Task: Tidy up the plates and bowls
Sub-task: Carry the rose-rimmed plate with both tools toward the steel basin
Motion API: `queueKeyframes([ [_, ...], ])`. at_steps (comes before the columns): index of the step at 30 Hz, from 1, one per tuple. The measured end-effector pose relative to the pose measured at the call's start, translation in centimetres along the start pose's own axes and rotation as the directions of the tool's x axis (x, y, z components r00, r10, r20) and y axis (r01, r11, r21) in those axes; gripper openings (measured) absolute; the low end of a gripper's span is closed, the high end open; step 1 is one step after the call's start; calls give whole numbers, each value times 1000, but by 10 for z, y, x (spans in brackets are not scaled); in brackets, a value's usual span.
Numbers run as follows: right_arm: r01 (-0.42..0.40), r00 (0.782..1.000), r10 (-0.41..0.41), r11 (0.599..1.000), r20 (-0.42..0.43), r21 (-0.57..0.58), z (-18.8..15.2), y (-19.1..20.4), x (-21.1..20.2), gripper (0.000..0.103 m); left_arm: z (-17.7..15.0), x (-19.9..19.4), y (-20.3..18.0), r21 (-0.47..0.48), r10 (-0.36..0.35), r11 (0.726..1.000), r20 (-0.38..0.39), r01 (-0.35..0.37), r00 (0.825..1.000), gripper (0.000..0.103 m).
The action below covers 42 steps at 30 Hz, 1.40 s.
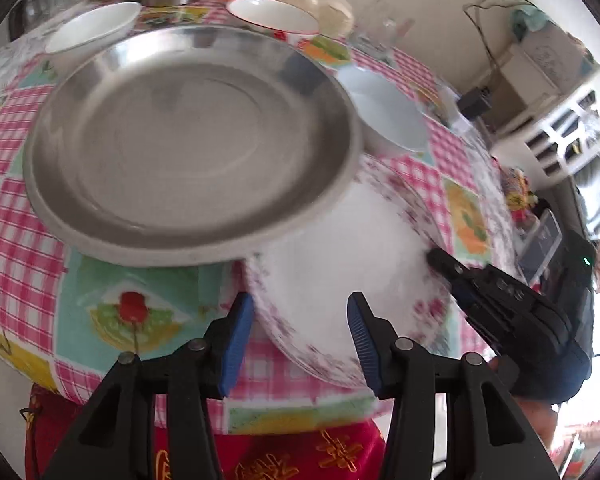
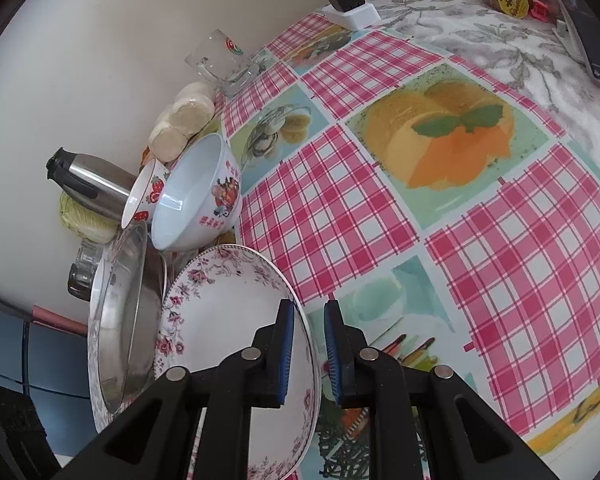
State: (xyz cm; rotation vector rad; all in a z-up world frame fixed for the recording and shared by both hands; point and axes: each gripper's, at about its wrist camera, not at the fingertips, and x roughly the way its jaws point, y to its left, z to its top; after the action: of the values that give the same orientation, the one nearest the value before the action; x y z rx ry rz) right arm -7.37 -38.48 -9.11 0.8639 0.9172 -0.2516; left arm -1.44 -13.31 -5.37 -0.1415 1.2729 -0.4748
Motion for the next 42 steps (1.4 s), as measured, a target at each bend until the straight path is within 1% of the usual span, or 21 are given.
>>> queueKeyframes([
  [2,15,1000,-15,1000,-3,-7,-1,1,3,18,3,6,7,-37,-9,999,0,9,1000,49],
  [4,16,1000,-16,1000,-9,-13,-2,2,5,18,1,14,12,-64,7,998,-24,-8,1000,49],
  [6,12,1000,-12,1000,-11,-18,-2,2,8,18,1,22,17,-97,-7,995,-37,3,999,42],
  [7,13,1000,-13,1000,-8,-25,-2,3,9,18,2,25,19,-113,-9,994,-37,5,999,40],
  [8,13,1000,-13,999,-5,-32,-3,4,10,18,4,26,20,-117,-6,993,-14,5,1000,38],
  [13,14,1000,-14,998,10,-57,-3,7,12,17,6,31,10,-68,71,995,70,-67,995,37],
  [14,10,1000,-10,998,14,-57,-4,6,12,17,6,32,7,-52,90,995,78,-87,993,33],
  [15,9,1000,-8,998,17,-59,-4,6,12,17,6,32,3,-35,109,994,83,-106,991,26],
  [17,8,1000,-7,998,18,-62,-3,6,12,16,5,33,0,-16,130,992,95,-129,987,27],
  [21,1,1000,-1,999,20,-32,0,-5,8,16,4,37,-5,-7,83,997,85,-83,993,22],
  [25,27,998,-27,1000,48,-3,4,-23,-6,15,-1,44,-22,48,34,998,60,-37,998,22],
  [28,37,997,-39,999,70,22,8,-38,-15,16,-2,50,-33,90,14,996,55,-19,998,22],
  [32,6,997,-12,998,83,67,9,-52,-20,16,-3,54,-41,116,17,993,75,-26,997,22],
  [34,17,996,-22,998,90,58,9,-49,-21,16,-1,55,-39,124,3,992,82,-13,997,22],
  [37,50,993,-51,999,110,13,8,-43,-20,16,2,58,-39,126,-5,992,85,-6,996,22],
  [40,62,991,-62,998,117,1,8,-40,-19,15,1,57,-42,155,16,987,94,-31,995,23],
  [42,63,991,-63,998,122,4,8,-39,-20,14,1,56,-44,163,19,986,96,-35,995,22],
])
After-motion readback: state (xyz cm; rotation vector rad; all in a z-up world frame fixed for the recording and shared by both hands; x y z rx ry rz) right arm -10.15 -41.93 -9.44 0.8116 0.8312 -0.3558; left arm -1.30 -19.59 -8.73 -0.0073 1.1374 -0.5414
